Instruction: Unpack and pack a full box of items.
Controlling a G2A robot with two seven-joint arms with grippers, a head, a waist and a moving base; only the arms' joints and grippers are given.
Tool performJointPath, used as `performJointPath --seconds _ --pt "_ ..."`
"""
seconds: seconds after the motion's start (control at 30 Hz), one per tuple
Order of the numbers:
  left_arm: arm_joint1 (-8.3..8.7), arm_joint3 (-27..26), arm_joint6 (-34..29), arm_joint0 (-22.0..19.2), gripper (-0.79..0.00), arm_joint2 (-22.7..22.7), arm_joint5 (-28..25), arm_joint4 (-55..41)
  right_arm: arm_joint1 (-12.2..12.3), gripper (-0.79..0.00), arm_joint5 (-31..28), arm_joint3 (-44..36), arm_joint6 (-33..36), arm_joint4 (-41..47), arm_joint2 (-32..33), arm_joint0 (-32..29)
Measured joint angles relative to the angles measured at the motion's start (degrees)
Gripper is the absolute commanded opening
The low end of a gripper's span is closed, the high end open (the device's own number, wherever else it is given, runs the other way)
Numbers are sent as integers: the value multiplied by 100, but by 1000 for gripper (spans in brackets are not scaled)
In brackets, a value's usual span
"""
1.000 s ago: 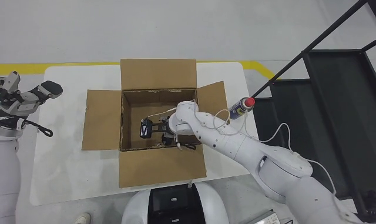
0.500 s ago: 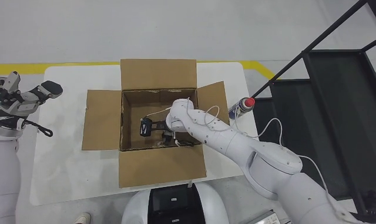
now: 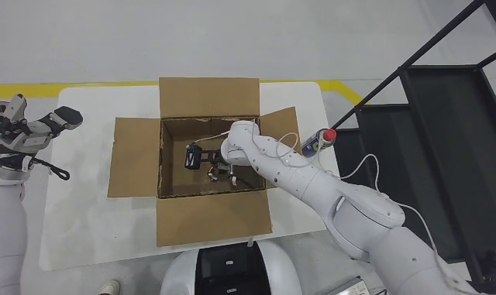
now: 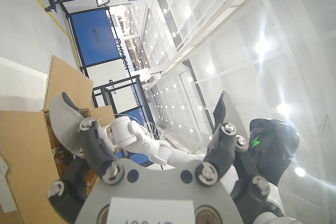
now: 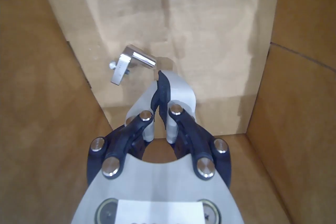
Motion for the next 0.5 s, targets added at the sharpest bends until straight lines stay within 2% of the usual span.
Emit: performJointPath --seconds 0.03,0.37,0.43,0.5 --pt "0 0 0 0 0 0 0 0 24 0 -7 -67 -3 9 42 -25" --pt "0 0 0 0 0 0 0 0 266 0 82 -736 107 136 515 -376" --pt "0 0 0 0 0 0 0 0 289 -92 161 -776 115 255 602 -455" --pt "0 0 0 0 0 0 0 0 302 -120 232 -818 149 386 663 -541"
